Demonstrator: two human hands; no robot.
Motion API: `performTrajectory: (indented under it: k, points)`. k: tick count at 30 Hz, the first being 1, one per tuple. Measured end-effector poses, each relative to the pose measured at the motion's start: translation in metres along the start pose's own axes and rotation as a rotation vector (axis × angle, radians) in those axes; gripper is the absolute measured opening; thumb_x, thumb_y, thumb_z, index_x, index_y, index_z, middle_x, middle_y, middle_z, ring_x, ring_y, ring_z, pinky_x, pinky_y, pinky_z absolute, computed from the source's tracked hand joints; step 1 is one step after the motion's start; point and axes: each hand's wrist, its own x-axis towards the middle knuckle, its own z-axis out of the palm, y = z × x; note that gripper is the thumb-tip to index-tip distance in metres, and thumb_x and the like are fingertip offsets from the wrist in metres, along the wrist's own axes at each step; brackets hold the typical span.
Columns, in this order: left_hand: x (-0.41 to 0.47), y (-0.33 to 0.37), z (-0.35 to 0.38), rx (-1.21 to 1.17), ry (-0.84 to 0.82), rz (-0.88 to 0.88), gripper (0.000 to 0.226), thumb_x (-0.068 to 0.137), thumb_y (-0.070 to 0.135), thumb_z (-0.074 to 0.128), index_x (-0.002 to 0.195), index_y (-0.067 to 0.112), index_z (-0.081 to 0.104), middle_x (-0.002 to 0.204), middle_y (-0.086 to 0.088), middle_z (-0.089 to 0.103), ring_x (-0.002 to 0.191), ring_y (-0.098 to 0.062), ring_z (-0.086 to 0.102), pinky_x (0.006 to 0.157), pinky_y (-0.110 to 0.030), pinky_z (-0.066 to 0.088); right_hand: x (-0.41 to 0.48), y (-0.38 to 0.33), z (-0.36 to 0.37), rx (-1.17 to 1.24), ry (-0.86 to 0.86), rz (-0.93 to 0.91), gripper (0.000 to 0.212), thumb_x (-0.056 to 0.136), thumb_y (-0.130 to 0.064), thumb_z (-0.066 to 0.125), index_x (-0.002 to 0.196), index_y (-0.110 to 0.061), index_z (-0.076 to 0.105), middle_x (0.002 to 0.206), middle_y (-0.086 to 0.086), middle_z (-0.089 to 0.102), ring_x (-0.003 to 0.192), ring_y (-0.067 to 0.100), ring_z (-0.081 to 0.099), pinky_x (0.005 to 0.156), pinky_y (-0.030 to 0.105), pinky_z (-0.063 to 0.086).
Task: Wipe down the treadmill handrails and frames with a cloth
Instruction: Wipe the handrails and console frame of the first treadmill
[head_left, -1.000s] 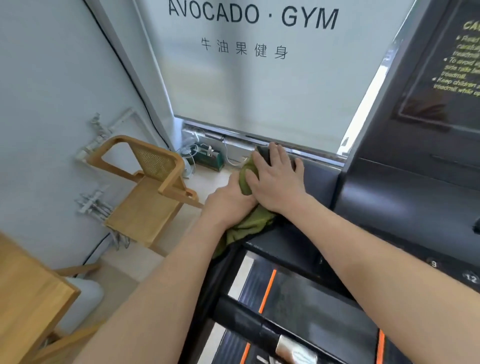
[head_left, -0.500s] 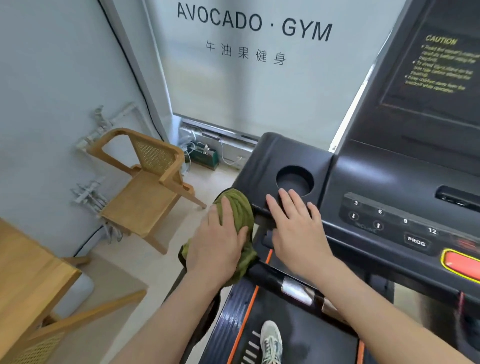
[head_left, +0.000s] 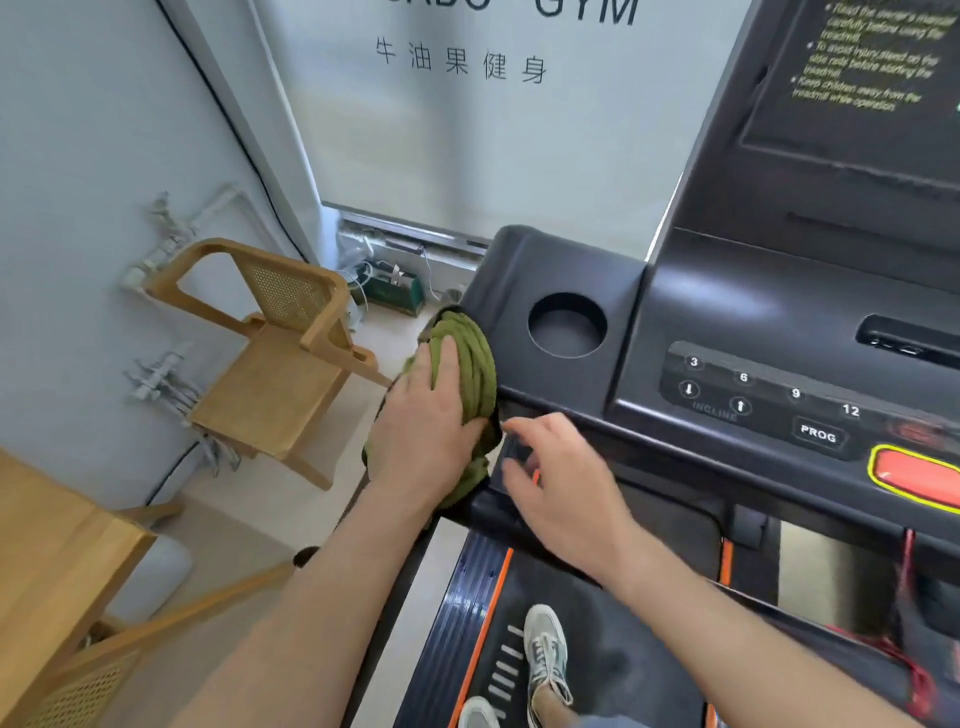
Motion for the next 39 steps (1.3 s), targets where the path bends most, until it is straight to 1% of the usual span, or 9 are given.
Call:
performTrajectory:
  k: [4, 10, 16, 18, 21, 24, 28, 33, 39]
  points:
    - [-0.036, -0.007, 0.007, -0.108, 0.310, 0.173, 0.042, 0.083, 0.010, 0.068, 0.125, 0.009, 0.063, 0.134, -0.013, 0.059, 0.127, -0.033, 0.053, 0.105, -0.040, 0.039, 0.000, -0.020, 0.022, 0.231, -0.113, 0.216, 0.031, 0.087, -0.025, 0.055, 0.118, -0.030, 0.055, 0.088, -0.013, 0.059, 0.078, 0.013, 0.055, 0.075, 0.031, 0.045]
    - [-0.014, 0.048, 0.004, -0.734, 0.151, 0.018, 0.031, 0.097, 0.022, 0.050, 0.121, 0.004, 0.059, 0.129, -0.016, 0.058, 0.125, -0.032, 0.048, 0.106, -0.049, 0.034, -0.005, -0.008, 0.000, 0.434, 0.307, 0.339, 0.014, 0.084, -0.013, 0.063, 0.075, -0.023, 0.060, 0.065, -0.008, 0.059, 0.060, 0.006, 0.053, 0.060, 0.020, 0.045]
    - [-0.022, 0.071, 0.018, -0.466, -0.085, 0.293, 0.048, 0.079, 0.015, 0.058, 0.124, 0.002, 0.048, 0.138, -0.015, 0.041, 0.141, -0.028, 0.022, 0.119, -0.040, 0.014, -0.041, 0.041, -0.023, -0.177, 0.435, 0.266, 0.011, 0.082, -0.009, 0.067, 0.078, -0.015, 0.059, 0.068, -0.005, 0.057, 0.062, 0.019, 0.054, 0.057, 0.031, 0.041]
    - [-0.023, 0.047, 0.004, -0.295, 0.057, 0.377, 0.055, 0.077, 0.010, 0.066, 0.129, 0.010, 0.050, 0.136, -0.010, 0.047, 0.131, -0.029, 0.037, 0.109, -0.042, 0.036, -0.045, 0.047, -0.026, -0.227, 0.480, 0.257, 0.014, 0.080, -0.006, 0.069, 0.076, -0.015, 0.059, 0.069, -0.002, 0.056, 0.060, 0.023, 0.055, 0.054, 0.032, 0.042]
    - [-0.007, 0.016, -0.009, 0.107, 0.237, 0.375, 0.091, 0.057, 0.027, 0.088, 0.138, 0.016, 0.046, 0.133, -0.013, 0.050, 0.116, -0.035, 0.049, 0.087, -0.050, 0.048, -0.044, 0.053, -0.029, -0.241, 0.524, 0.222, 0.011, 0.079, -0.005, 0.069, 0.080, -0.013, 0.061, 0.073, 0.001, 0.057, 0.060, 0.027, 0.057, 0.052, 0.034, 0.045]
    - [0.016, 0.009, 0.007, 0.378, 0.103, 0.372, 0.130, 0.050, 0.050, 0.089, 0.153, 0.013, 0.019, 0.152, -0.019, 0.031, 0.138, -0.040, 0.030, 0.101, -0.063, 0.035, -0.045, 0.051, -0.031, -0.221, 0.592, 0.134, 0.008, 0.081, -0.005, 0.065, 0.084, -0.012, 0.062, 0.078, 0.004, 0.058, 0.059, 0.031, 0.057, 0.049, 0.038, 0.049]
    - [0.031, 0.026, 0.023, 0.497, 0.119, 0.337, 0.108, 0.080, 0.043, 0.073, 0.152, 0.011, -0.001, 0.159, -0.023, 0.014, 0.146, -0.042, 0.012, 0.110, -0.062, 0.025, -0.051, 0.047, -0.037, -0.079, 0.473, 0.345, 0.008, 0.086, -0.018, 0.065, 0.088, -0.018, 0.057, 0.083, -0.003, 0.054, 0.068, 0.024, 0.055, 0.062, 0.036, 0.046]
    - [0.029, 0.060, 0.031, 0.458, 0.133, 0.421, 0.112, 0.071, 0.040, 0.081, 0.152, 0.008, 0.011, 0.156, -0.025, 0.022, 0.145, -0.042, 0.018, 0.111, -0.065, 0.020, -0.049, 0.038, -0.038, 0.093, 0.025, 0.621, 0.024, 0.087, -0.041, 0.055, 0.087, -0.020, 0.066, 0.082, -0.004, 0.069, 0.085, 0.022, 0.062, 0.075, 0.033, 0.051]
    - [0.012, 0.100, 0.065, 0.243, 0.367, 0.443, 0.081, 0.078, 0.021, 0.075, 0.142, -0.002, 0.031, 0.146, -0.025, 0.041, 0.137, -0.041, 0.036, 0.109, -0.059, 0.030, -0.056, 0.057, -0.060, 0.413, 0.133, 0.667, 0.010, 0.084, -0.032, 0.059, 0.079, -0.027, 0.066, 0.073, -0.007, 0.068, 0.076, 0.018, 0.064, 0.075, 0.040, 0.056]
